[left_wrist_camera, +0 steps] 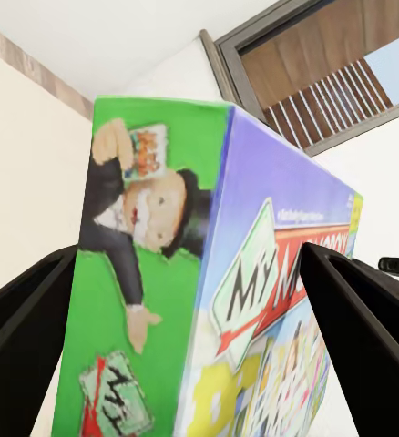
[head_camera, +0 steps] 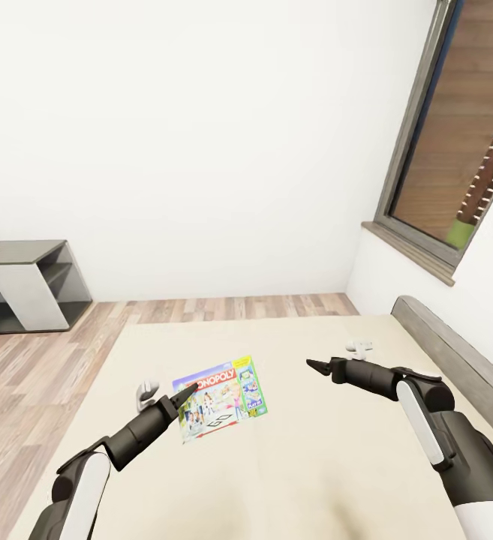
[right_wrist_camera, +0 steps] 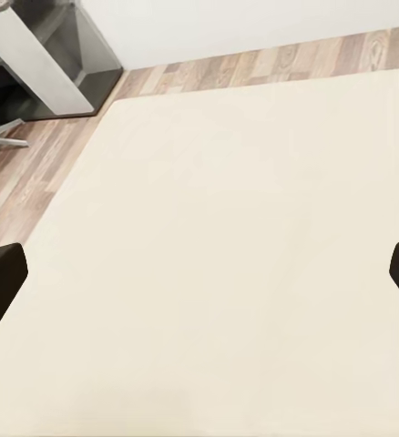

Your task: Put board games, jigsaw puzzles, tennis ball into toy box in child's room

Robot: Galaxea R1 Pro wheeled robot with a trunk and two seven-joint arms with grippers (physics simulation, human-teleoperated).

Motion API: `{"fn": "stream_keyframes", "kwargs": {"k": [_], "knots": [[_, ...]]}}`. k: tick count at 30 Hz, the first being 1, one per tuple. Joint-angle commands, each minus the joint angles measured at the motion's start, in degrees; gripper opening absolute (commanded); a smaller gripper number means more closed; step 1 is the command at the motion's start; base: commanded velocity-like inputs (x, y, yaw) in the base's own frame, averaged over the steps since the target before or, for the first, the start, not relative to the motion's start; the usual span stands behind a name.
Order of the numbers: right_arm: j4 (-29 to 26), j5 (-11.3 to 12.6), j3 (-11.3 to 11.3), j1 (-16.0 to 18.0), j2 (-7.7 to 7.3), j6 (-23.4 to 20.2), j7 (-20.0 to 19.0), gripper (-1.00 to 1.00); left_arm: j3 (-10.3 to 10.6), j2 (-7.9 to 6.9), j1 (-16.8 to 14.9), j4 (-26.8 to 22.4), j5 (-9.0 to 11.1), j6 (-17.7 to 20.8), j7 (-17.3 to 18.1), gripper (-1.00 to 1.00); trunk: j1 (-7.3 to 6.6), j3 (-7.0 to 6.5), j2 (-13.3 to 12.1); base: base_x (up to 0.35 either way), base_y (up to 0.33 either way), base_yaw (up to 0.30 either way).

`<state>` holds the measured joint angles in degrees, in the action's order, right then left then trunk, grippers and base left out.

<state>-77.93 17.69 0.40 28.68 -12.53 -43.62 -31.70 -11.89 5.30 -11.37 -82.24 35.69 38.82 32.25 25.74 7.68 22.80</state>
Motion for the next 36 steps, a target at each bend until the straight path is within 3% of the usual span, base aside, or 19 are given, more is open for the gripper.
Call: {"fn": "stream_keyframes", "kwargs": {"k": [1, 17, 36], "knots": [[-0.03, 0.23, 0.04, 0.06, -0.04, -0.32, 0.05, 1.00, -0.15, 0.06, -0.05, -0.02, 0.11, 0.38, 0.19, -1.00, 0.04, 0.03, 0.12, 0.000, 0.000, -0.110], [-0.03, 0.26, 0.05, 0.06, 0.01, -0.31, 0.05, 1.00, -0.15, 0.06, -0.05, 0.10, 0.15, 0.38, 0.19, -1.00, 0.04, -1.40, 0.12, 0.000, 0.000, -0.107], [0.12, 0.16, 0.12, -0.04, 0.10, 0.39, 0.10, 1.00, -0.15, 0.06, -0.05, 0.15, 0.15, 0.38, 0.19, -1.00, 0.04, -1.72, 0.12, 0.000, 0.000, -0.021]]}}
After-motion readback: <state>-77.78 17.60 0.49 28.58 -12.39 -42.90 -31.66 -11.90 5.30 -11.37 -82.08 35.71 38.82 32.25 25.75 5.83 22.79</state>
